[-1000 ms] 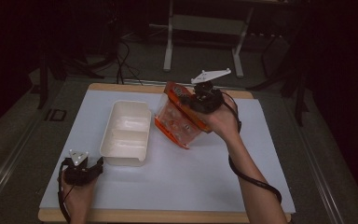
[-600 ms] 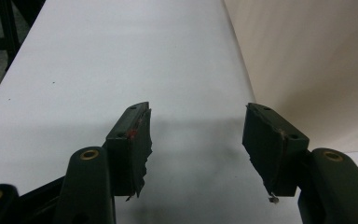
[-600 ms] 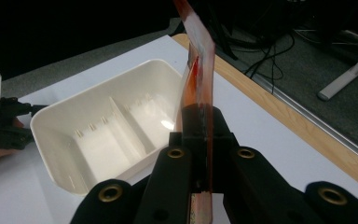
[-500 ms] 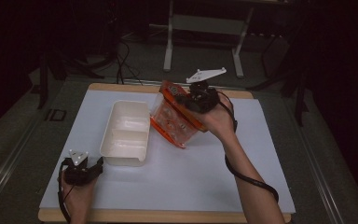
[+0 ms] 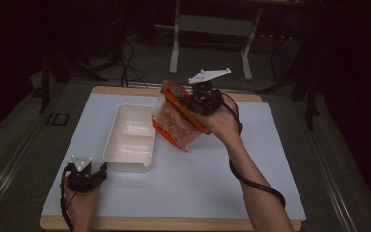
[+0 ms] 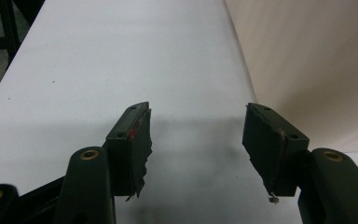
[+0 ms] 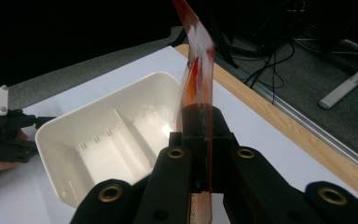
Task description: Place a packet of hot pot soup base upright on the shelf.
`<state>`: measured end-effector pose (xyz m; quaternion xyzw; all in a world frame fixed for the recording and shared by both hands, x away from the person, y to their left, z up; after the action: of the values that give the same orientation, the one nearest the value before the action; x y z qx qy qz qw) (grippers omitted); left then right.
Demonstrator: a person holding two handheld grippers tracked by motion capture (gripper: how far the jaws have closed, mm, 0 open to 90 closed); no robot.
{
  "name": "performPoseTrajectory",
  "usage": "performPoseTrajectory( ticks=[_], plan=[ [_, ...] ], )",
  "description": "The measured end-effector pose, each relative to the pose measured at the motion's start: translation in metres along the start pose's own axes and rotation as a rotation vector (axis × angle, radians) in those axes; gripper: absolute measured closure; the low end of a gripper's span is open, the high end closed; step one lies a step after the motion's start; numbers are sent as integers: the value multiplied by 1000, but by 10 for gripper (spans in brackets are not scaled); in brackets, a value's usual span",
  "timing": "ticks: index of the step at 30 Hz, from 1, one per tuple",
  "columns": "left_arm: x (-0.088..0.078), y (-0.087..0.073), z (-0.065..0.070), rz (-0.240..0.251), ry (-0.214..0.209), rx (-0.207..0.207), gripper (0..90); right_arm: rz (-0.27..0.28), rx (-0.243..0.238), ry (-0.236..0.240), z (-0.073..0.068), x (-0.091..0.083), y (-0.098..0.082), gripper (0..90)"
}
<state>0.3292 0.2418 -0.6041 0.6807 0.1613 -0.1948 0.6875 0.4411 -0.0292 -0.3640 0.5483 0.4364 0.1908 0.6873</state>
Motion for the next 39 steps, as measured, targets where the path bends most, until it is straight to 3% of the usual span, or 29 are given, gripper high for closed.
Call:
performPoseTrajectory(
  ticks=[20,39],
  plan=[
    [1,-1,1,-7,-3,2,421,34,7,5,-10,7,14,900],
    [1,-1,1,-7,-2,3,421,106,21,6,-18,11,35,900]
  ],
)
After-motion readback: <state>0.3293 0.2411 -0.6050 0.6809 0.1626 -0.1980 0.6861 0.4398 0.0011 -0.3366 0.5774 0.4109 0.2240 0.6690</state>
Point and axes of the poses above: each handheld gripper's, and its own axes: x roughly forward along the jaws, y roughly out of its top, z roughly to its right, the point moved 10 cm from there along x, roughly forward along the jaws, and after that the axes turned 10 degrees about z, right-handed, at the moved point
